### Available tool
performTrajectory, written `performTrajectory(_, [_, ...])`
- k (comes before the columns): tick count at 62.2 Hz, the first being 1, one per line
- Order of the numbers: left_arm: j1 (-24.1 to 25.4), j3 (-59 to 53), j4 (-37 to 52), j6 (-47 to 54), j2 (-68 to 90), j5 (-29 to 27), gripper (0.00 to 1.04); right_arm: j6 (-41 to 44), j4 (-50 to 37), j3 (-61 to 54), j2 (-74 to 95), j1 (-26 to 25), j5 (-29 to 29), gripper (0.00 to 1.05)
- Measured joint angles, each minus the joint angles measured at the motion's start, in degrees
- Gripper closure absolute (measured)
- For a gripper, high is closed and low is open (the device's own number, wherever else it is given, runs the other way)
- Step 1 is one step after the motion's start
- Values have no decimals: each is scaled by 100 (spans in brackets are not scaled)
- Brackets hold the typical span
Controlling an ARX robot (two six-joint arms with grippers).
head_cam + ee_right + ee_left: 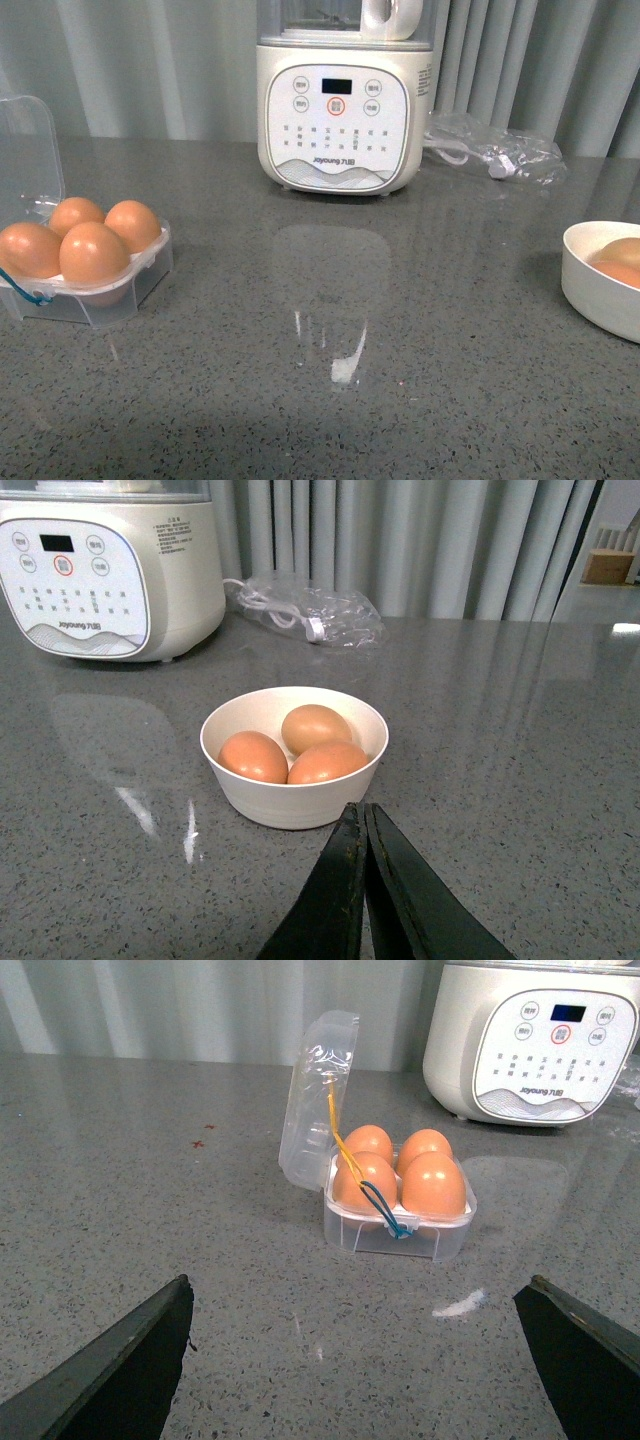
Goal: Put egg into box
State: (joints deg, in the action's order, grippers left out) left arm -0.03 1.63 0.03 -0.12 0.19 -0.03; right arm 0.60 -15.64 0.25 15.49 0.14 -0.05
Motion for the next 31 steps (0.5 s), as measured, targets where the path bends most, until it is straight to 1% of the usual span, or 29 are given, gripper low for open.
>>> performTrajectory(16, [0,0,0,0,0,0,7,0,551,0,-553,0,0,101])
performTrajectory(21, [0,0,0,0,0,-2,7,0,1512,4,-1342,0,-4,101])
performTrajectory(31, [2,0,0,0,2,0,7,0,1561,4,-1521,-2,-4,101])
